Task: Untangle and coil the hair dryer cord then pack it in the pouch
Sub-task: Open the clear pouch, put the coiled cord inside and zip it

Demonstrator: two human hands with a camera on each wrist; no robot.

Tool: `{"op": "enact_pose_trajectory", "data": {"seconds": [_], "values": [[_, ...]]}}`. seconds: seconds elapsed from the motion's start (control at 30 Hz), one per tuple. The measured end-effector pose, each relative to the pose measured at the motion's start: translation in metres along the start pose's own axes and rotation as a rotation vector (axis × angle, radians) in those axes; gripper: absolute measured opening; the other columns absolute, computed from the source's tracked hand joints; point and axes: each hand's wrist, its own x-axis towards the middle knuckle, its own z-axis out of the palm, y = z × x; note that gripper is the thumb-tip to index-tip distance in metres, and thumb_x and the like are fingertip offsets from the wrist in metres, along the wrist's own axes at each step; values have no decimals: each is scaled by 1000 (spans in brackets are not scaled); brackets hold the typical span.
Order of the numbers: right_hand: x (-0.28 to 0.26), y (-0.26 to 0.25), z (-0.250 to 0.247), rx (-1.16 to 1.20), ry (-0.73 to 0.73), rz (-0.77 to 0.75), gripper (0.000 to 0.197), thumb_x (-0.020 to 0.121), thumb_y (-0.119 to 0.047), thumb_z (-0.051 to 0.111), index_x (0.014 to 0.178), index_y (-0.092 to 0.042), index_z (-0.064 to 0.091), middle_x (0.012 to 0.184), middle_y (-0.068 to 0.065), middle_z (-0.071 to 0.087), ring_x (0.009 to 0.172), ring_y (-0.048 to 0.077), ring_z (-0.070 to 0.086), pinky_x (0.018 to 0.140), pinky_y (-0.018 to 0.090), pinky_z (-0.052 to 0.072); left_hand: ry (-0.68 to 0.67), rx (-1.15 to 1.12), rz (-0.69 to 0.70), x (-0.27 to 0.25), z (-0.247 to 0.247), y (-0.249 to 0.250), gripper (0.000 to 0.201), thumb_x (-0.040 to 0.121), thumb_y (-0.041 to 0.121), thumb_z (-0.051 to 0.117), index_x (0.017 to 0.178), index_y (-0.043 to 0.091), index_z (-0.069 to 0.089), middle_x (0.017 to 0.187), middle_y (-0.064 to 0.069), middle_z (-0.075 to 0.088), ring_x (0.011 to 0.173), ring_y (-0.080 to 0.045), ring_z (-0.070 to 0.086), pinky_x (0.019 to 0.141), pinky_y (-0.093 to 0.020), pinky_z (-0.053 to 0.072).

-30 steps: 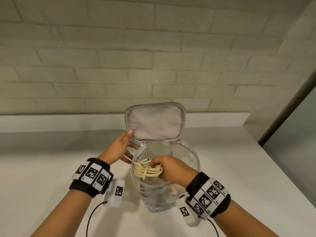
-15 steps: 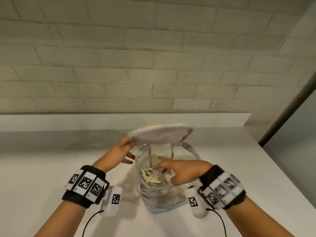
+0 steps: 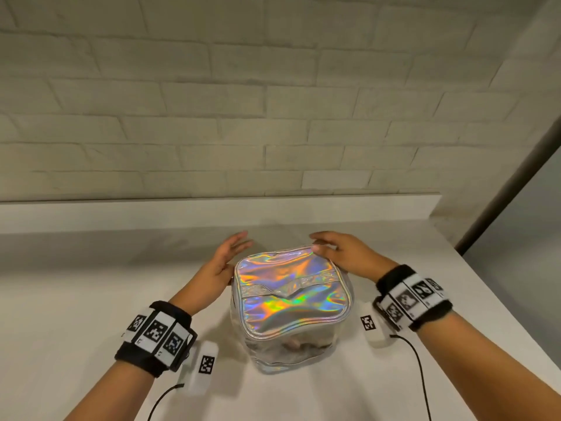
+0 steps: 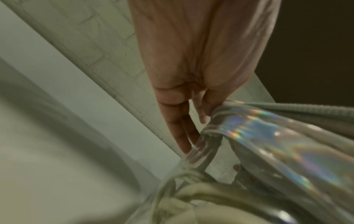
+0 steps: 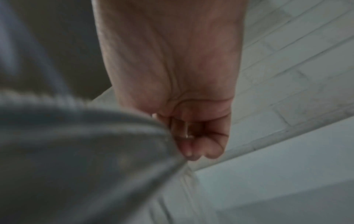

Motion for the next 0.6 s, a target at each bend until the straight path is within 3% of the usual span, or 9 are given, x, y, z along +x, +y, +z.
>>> {"op": "enact_pose_trajectory", "data": {"seconds": [0.07,0.13,0.2,0.27,0.3,0.4,0.5,0.6], "values": [[10,-2,7,-59,-36,-22,24,90,-27,57,106,-11,64,104,8,68,90,14,58,78,24,42,-22,56,-18,6,0,-2,53,93,-5,36,132,30,38,121,21,55,93,8,59,67,-11,46],[13,-1,8,-5,-22,1,23,88,-28,59,93,-6,66,94,18,68,82,19,58,75,29,41,-5,139,-39,11,0,-2,50,92,-2,43,111,41,58,95,32,67,89,14,59,73,-5,44],[14,2,9,24,-9,-2,26,88,-28,60,88,-3,65,87,21,67,77,18,56,70,25,39,57,183,-66,15,3,-2,48,88,-4,50,88,42,64,74,40,65,79,19,59,71,-3,43],[14,4,11,34,-8,-15,25,89,-29,58,83,-5,62,77,16,62,73,17,52,63,19,36,108,243,-80,16,4,-1,38,85,-3,54,82,33,65,64,35,65,71,16,60,67,-2,42],[14,5,12,28,-9,-12,23,90,-29,56,81,-8,59,74,12,59,71,17,50,60,17,35,141,300,-76,16,2,-1,30,84,-1,56,83,27,68,63,26,67,71,9,61,66,-4,42],[16,8,16,7,3,21,22,92,-29,51,79,-11,51,65,2,51,63,16,46,58,22,34,231,579,12,3,-9,1,10,83,12,63,84,14,72,71,4,64,67,-17,57,65,-27,44],[20,13,19,47,67,62,28,93,-26,50,69,-15,43,58,-2,43,55,12,42,56,29,32,283,823,150,-36,-17,5,21,82,37,55,78,24,71,68,7,63,59,-11,48,54,-19,35],[22,15,25,42,98,67,33,93,-26,49,64,-20,37,60,-1,42,58,16,42,58,31,32,258,885,178,-78,-3,11,27,82,42,46,78,30,70,62,12,57,62,-7,43,51,-13,30]]}}
